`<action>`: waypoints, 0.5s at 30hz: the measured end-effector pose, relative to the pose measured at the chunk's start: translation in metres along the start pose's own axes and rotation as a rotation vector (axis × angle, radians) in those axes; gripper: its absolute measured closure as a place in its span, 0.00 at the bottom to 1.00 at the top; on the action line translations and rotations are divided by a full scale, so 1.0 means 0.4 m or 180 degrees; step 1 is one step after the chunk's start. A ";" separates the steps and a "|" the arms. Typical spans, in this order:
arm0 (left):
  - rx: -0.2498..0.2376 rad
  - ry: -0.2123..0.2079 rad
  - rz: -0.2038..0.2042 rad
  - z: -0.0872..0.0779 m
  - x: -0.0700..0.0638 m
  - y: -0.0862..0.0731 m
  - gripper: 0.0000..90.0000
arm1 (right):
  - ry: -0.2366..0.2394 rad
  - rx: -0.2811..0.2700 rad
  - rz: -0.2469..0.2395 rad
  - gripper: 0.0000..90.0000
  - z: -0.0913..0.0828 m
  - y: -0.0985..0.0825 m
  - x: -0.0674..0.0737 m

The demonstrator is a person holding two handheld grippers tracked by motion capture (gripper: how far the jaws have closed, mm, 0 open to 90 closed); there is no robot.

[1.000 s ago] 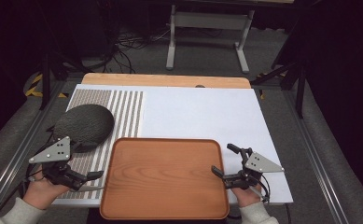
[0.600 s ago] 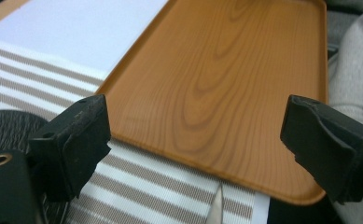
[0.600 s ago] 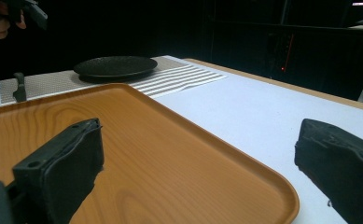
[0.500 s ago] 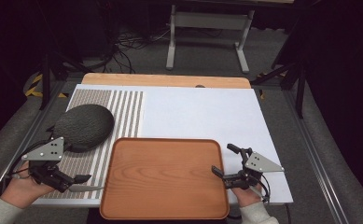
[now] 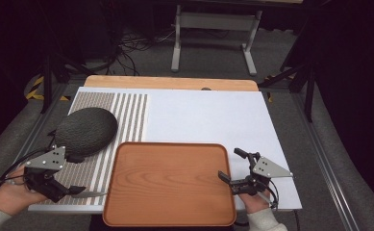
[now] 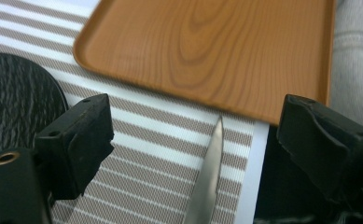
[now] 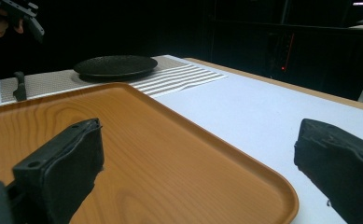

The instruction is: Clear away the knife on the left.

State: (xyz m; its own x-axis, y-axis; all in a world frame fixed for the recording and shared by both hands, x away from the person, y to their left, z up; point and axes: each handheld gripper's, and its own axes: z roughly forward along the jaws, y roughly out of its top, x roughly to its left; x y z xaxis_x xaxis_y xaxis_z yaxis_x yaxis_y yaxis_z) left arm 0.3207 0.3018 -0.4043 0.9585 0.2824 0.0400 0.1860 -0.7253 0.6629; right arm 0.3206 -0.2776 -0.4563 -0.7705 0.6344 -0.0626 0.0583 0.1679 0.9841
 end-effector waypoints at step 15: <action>0.0748 -0.0159 0.0122 0.011 0.010 -0.034 0.23 | 0.0004 -0.0005 -0.0031 0.02 -0.002 0.003 0.000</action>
State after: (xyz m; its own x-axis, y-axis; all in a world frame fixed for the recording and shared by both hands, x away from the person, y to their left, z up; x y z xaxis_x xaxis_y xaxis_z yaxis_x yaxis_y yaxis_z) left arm 0.3228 0.3101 -0.4166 0.9742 0.2248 0.0210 0.1890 -0.8627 0.4691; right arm 0.3204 -0.2780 -0.4552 -0.7717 0.6318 -0.0721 0.0497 0.1730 0.9837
